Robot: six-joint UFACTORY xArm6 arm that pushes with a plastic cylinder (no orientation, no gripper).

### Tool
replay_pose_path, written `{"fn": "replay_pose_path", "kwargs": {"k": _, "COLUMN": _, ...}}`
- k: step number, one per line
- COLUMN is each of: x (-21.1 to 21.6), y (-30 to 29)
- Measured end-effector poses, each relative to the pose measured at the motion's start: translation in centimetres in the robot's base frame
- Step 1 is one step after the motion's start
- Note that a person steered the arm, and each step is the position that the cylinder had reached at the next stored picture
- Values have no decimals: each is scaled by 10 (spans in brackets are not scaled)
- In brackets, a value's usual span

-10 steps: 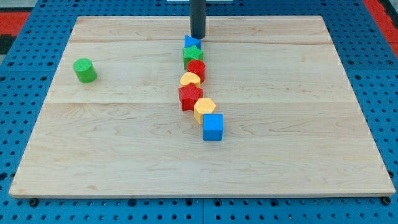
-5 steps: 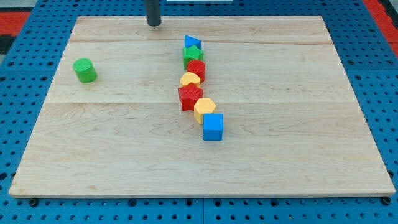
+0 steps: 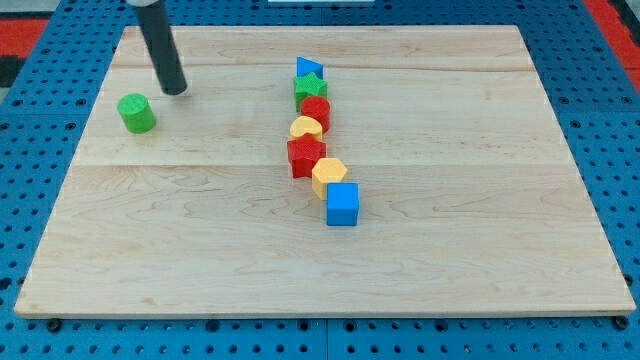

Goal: Move green circle towards bottom center

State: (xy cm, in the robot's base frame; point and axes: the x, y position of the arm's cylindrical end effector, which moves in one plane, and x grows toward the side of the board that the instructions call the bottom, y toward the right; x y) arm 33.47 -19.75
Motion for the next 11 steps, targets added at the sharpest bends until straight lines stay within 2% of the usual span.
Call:
{"fn": "replay_pose_path", "kwargs": {"k": 1, "x": 34, "y": -20}}
{"fn": "replay_pose_path", "kwargs": {"k": 2, "x": 43, "y": -34}}
{"fn": "replay_pose_path", "kwargs": {"k": 5, "x": 24, "y": -77}}
{"fn": "replay_pose_path", "kwargs": {"k": 7, "x": 63, "y": -105}}
{"fn": "replay_pose_path", "kwargs": {"k": 9, "x": 103, "y": -79}}
{"fn": "replay_pose_path", "kwargs": {"k": 11, "x": 112, "y": -21}}
